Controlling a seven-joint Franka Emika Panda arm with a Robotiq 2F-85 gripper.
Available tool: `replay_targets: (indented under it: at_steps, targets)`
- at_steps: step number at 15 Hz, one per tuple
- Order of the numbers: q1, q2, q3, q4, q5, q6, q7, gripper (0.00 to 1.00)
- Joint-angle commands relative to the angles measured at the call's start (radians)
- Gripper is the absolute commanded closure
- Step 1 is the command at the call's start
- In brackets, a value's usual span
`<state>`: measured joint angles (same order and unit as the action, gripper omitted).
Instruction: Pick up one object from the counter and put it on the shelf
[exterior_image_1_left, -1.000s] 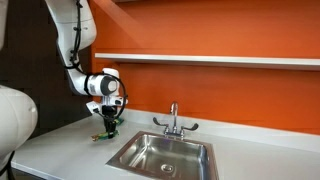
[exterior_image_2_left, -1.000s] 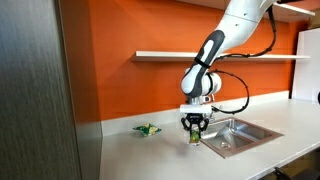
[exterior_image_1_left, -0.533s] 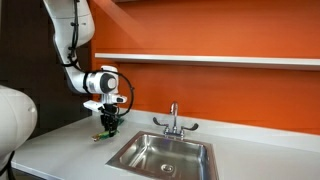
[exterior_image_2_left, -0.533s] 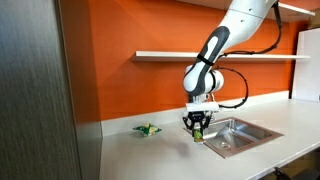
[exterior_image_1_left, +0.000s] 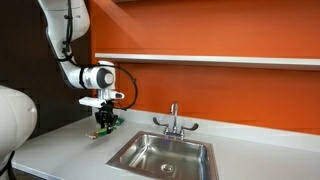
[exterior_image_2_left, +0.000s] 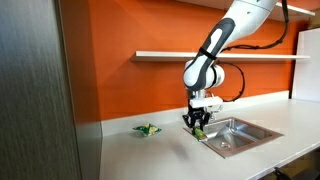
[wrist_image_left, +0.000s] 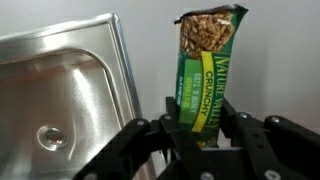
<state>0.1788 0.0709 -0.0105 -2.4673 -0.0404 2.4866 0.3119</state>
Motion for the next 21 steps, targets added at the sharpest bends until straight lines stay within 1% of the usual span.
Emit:
replay_targets:
  at_steps: [1, 7, 12, 17, 21]
  targets:
    - [-0.032, -0.072, 0.036, -0.025, -0.003, -0.066, -0.068, 0.82]
    - [-0.03, -0.161, 0.059, -0.037, 0.002, -0.142, -0.066, 0.82]
    - [-0.031, -0.272, 0.085, -0.031, -0.014, -0.226, -0.023, 0.82]
    - [-0.036, -0.367, 0.131, -0.001, -0.042, -0.309, 0.007, 0.82]
    - [-0.044, -0.433, 0.177, 0.036, -0.092, -0.365, 0.053, 0.82]
